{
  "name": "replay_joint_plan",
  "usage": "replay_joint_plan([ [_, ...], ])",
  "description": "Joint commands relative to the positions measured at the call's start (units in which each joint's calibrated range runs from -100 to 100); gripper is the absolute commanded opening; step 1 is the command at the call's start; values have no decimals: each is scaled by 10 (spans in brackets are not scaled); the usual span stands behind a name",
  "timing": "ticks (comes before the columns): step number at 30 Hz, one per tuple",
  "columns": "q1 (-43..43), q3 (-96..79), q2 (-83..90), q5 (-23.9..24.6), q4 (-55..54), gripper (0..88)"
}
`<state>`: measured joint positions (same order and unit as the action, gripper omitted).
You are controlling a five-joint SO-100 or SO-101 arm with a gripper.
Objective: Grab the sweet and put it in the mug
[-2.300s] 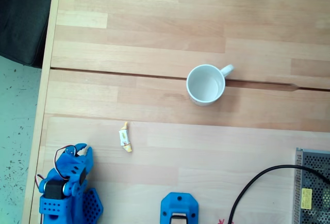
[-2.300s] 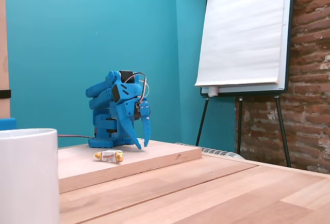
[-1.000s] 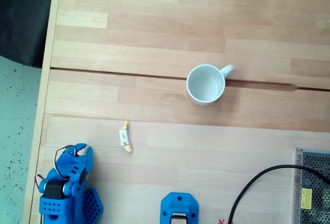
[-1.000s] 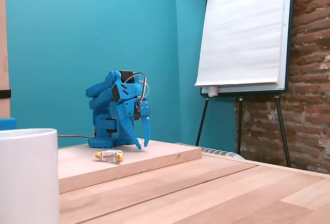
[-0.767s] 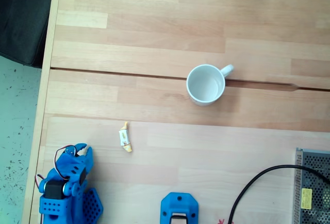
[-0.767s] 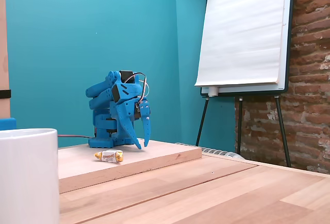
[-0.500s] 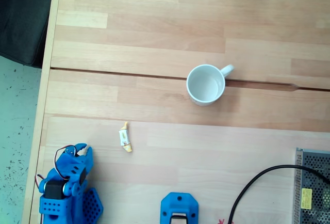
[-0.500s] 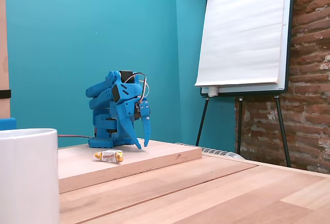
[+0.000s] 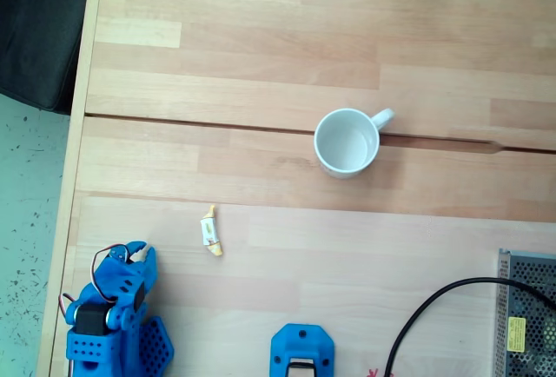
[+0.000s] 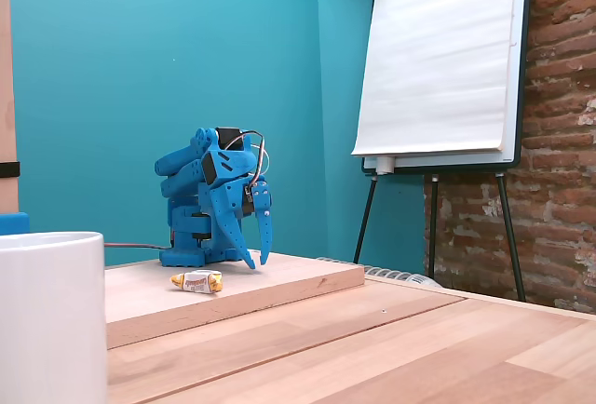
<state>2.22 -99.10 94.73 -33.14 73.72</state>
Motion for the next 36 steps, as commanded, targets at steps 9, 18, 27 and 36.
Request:
replay_joint_plan([
  [9, 7, -7, 6, -1, 2, 44],
  [18, 0, 73, 5, 4, 2, 45],
  [27, -2, 173, -13, 5, 13, 46],
  [36, -62, 272, -208, -41, 2, 96],
])
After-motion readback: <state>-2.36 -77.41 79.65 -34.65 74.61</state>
